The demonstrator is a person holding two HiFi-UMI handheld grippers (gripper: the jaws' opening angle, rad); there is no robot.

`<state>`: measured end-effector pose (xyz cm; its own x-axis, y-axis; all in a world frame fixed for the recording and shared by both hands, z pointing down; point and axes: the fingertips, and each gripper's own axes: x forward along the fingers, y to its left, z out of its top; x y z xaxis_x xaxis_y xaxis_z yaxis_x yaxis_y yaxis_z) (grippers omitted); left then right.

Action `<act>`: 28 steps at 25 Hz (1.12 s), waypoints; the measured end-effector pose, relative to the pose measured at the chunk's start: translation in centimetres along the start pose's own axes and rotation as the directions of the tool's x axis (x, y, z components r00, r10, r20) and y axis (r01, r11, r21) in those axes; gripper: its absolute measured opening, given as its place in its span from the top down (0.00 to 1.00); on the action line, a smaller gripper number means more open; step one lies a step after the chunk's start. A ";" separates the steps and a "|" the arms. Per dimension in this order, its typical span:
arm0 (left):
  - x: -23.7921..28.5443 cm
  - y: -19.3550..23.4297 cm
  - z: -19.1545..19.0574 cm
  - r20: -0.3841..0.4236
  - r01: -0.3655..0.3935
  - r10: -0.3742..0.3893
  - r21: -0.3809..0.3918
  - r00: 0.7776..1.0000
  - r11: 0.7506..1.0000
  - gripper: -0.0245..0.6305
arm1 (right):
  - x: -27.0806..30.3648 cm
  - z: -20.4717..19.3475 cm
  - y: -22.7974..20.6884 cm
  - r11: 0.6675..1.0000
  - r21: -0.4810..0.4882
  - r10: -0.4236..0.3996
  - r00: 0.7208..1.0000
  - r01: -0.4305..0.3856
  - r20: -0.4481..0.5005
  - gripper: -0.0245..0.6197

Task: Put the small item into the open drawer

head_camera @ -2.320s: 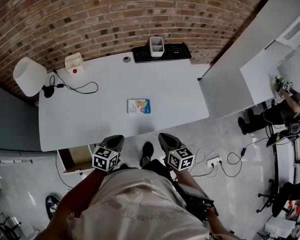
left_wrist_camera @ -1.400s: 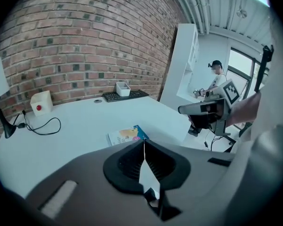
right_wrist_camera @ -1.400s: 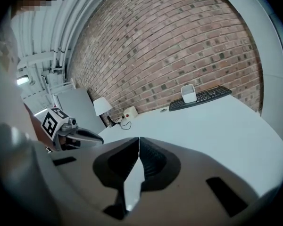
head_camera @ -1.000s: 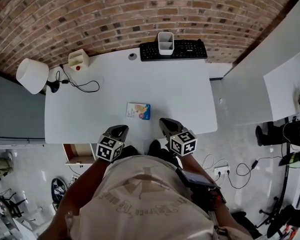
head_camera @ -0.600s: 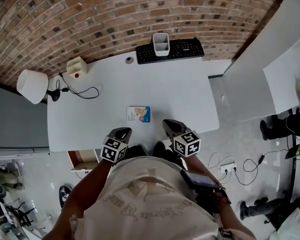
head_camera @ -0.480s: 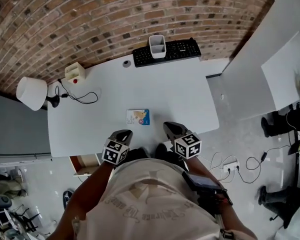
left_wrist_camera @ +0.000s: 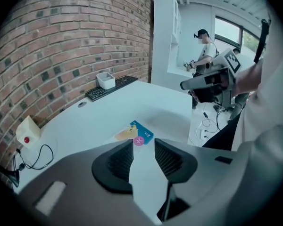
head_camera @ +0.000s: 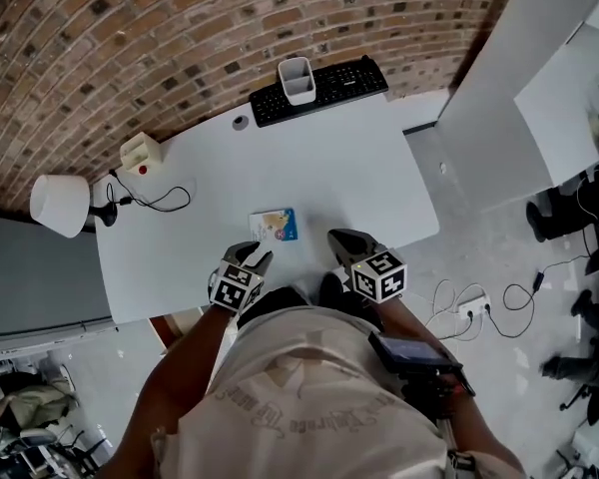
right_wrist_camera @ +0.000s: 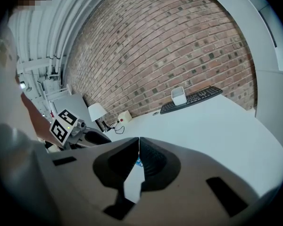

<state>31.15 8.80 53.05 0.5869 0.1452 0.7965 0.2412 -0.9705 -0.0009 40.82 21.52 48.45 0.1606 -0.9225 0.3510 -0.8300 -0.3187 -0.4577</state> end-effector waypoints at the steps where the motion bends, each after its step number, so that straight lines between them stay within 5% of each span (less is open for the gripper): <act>1: 0.2 0.1 0.0 -0.016 0.006 -0.006 0.012 1.000 1.000 0.74 | -0.1 0.0 0.0 1.000 0.002 -0.003 1.000 0.003 0.001 0.95; 12: 3.5 0.7 0.6 -0.137 0.088 -0.067 0.155 0.988 0.984 0.54 | -1.3 -1.3 -0.9 0.998 0.039 -0.044 0.999 0.044 -0.005 0.95; 28: 6.9 2.5 -1.4 -0.340 0.219 -0.078 0.401 0.937 0.890 0.44 | -2.3 -2.1 -2.1 0.992 0.072 -0.101 0.995 0.101 -0.010 0.95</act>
<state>34.74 7.12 59.33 0.2685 0.1459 0.9522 0.6530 -0.7543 -0.0685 41.13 24.78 50.31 0.2378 -0.8835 0.4035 -0.7691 -0.4250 -0.4774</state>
